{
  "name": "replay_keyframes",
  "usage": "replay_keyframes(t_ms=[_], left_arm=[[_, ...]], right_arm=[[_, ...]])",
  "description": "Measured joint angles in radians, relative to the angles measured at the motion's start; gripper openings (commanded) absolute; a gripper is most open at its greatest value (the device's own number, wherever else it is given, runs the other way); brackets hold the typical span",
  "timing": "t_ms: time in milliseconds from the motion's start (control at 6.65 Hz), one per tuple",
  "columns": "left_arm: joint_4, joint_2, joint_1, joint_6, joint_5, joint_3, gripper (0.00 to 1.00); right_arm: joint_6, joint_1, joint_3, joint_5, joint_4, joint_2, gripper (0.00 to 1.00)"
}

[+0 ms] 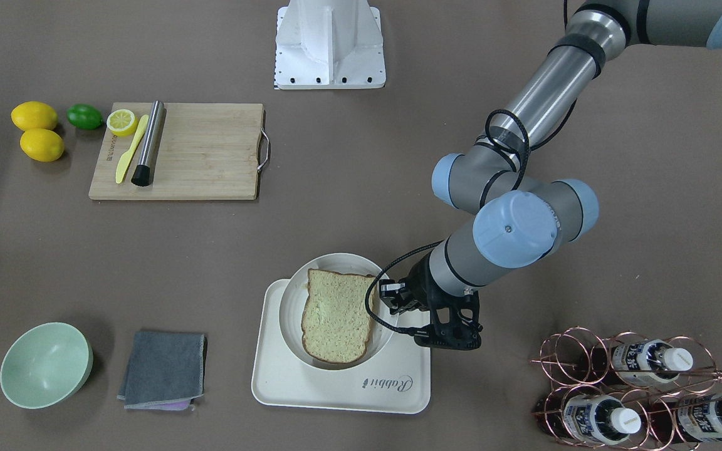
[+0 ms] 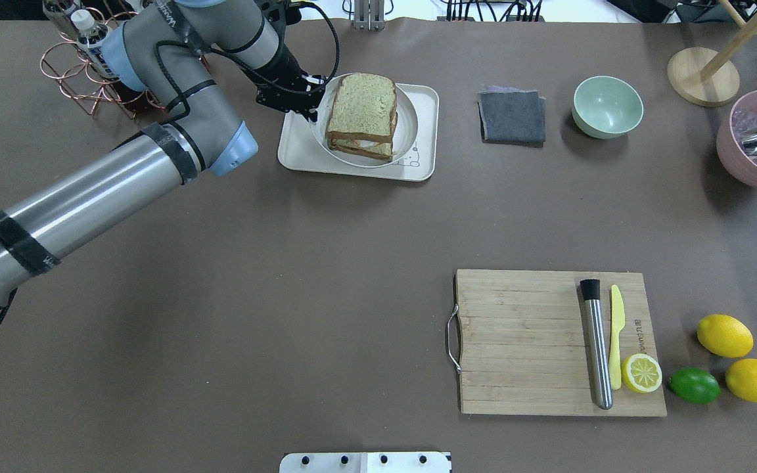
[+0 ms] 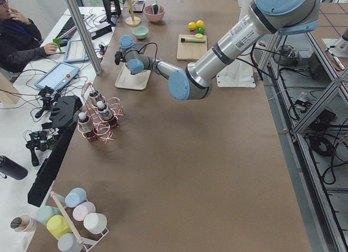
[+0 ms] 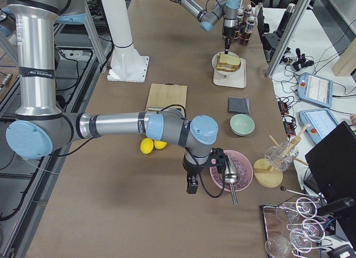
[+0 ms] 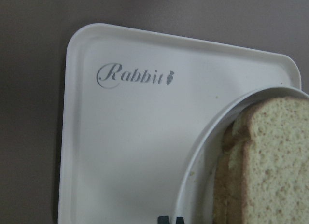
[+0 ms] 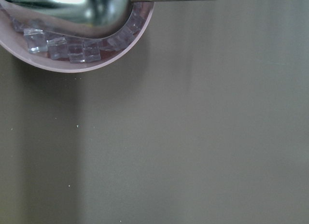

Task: Make sandwich and place on tray
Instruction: 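Lift the plate with the left gripper and carry it onto the white tray, then release the plate with the left gripper and withdraw the left arm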

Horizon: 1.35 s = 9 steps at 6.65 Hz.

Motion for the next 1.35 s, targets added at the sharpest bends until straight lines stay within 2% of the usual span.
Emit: replay_keyframes(t_ms=[150, 451, 601, 1353], left_arm=[[-0.029, -0.043, -0.001, 0.006, 0.018, 0.087, 0.0], [-0.064, -0.079, 0.002, 0.012, 0.036, 0.164, 0.0], [-0.07, -0.085, 0.005, 0.013, 0.038, 0.173, 0.97], [-0.08, -0.071, 0.006, 0.016, 0.073, 0.15, 0.99]], right_arm=[[0.0, 0.0, 0.0, 0.0, 0.0, 0.002, 1.0], [0.001, 0.001, 0.0, 0.0, 0.0, 0.008, 1.0], [0.001, 0.001, -0.001, 0.0, 0.001, 0.009, 1.0], [0.0, 0.001, -0.003, 0.0, 0.001, 0.005, 1.0]])
